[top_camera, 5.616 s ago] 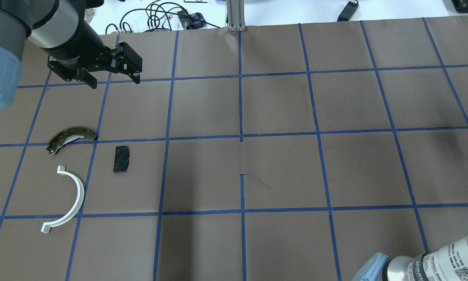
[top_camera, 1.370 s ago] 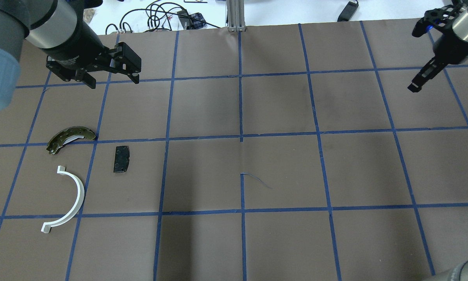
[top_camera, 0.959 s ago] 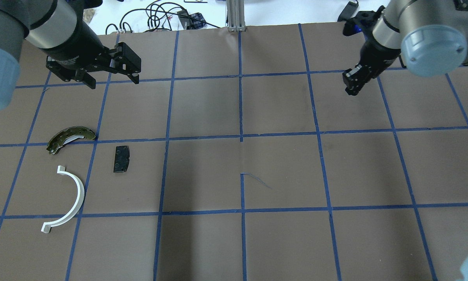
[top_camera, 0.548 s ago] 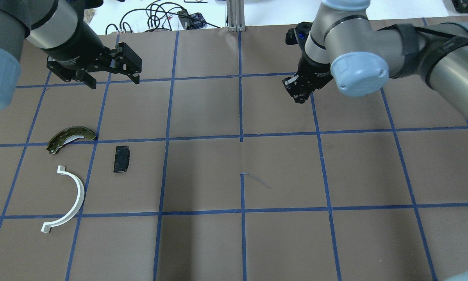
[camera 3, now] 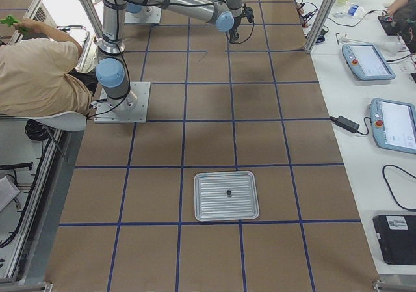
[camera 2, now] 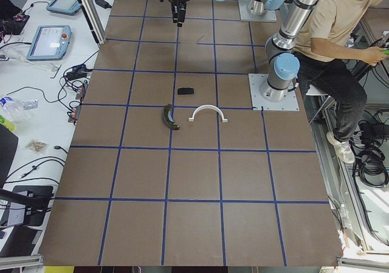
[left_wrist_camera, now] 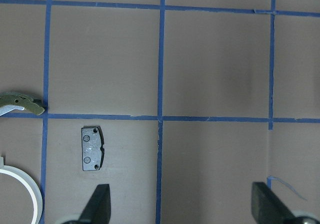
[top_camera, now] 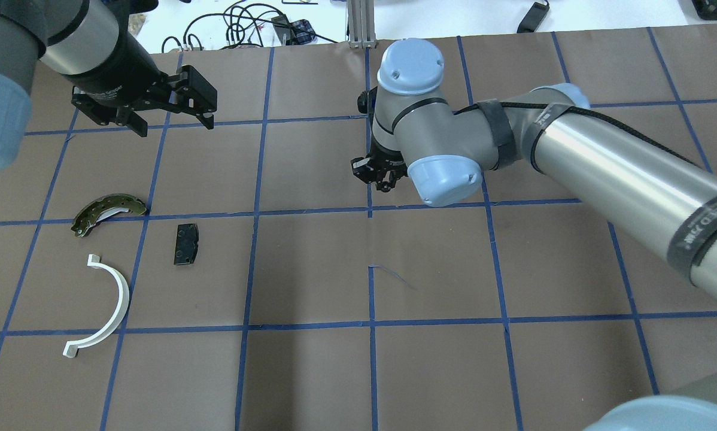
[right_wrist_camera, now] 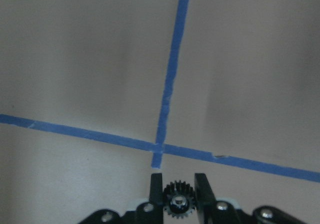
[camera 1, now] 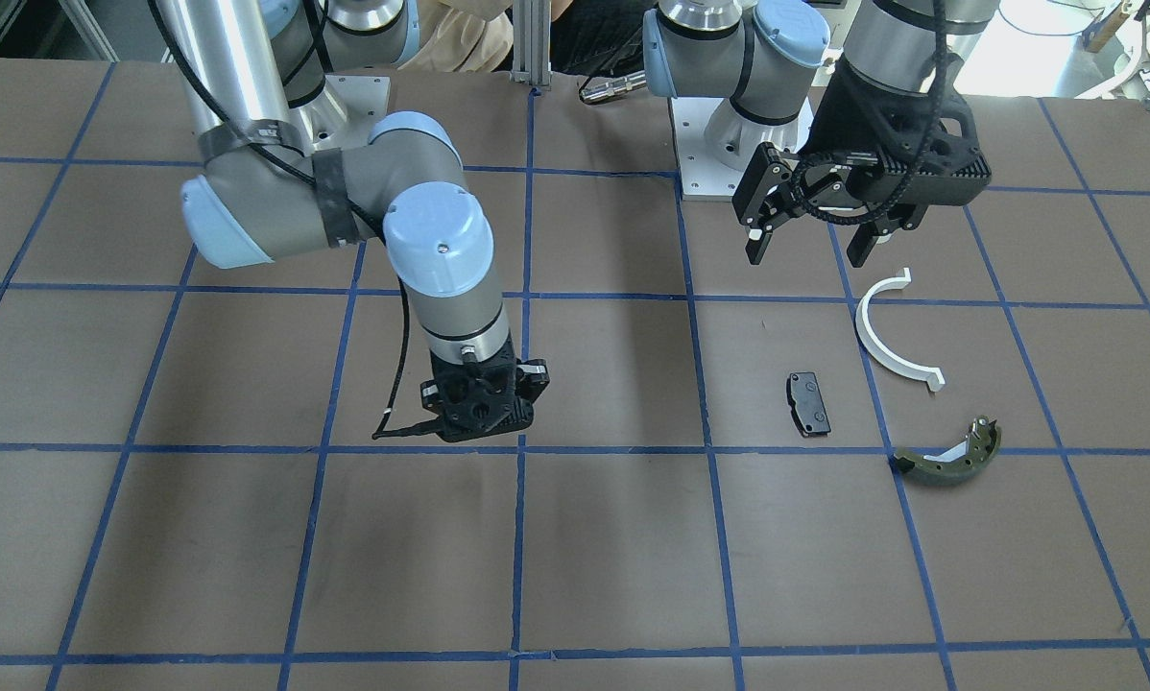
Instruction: Place bearing gear from tray to pile
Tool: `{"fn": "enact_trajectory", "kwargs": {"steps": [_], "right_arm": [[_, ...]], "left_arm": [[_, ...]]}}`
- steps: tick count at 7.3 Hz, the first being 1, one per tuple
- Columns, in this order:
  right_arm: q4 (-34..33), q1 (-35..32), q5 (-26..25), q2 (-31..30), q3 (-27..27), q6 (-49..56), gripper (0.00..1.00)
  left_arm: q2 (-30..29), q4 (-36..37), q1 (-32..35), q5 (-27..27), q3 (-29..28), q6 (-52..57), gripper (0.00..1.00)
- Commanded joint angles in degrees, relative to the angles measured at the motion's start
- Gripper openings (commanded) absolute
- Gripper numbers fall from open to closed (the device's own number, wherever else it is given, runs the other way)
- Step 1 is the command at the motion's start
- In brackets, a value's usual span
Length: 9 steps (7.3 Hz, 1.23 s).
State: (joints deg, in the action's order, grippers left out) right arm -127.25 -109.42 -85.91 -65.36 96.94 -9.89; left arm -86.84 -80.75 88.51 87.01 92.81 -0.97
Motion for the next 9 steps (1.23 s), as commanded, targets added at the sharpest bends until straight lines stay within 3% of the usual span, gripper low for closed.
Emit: {"fn": "enact_trajectory", "kwargs": {"steps": [1, 3, 4, 5, 6, 7, 9], "right_arm": [[-5.3, -4.9, -0.1, 3.9, 1.8, -6.4, 0.00], [-6.5, -7.0, -0.1, 5.9, 2.0, -9.8, 0.00], [-6.4, -7.1, 0.0, 6.0, 2.1, -10.0, 0.22], [-6.6, -7.2, -0.1, 5.9, 3.0, -10.0, 0.64], [-6.8, -7.2, -0.3, 5.8, 3.5, -9.5, 0.87], [-7.4, -6.9, -0.8, 4.6, 3.1, -8.9, 1.00], [-6.6, -3.6, -0.8, 0.6, 3.4, -6.7, 1.00]], "left_arm": [[0.0, 0.1, 0.0, 0.0, 0.0, 0.0, 1.00], [0.0, 0.1, 0.0, 0.0, 0.0, 0.0, 1.00], [0.0, 0.1, 0.0, 0.0, 0.0, 0.0, 1.00], [0.0, 0.1, 0.0, 0.0, 0.0, 0.0, 1.00], [0.0, 0.0, -0.1, 0.0, 0.0, 0.0, 1.00], [0.0, 0.0, -0.1, -0.1, 0.0, 0.3, 1.00], [-0.3, 0.3, -0.4, -0.9, -0.1, 1.4, 1.00]]}}
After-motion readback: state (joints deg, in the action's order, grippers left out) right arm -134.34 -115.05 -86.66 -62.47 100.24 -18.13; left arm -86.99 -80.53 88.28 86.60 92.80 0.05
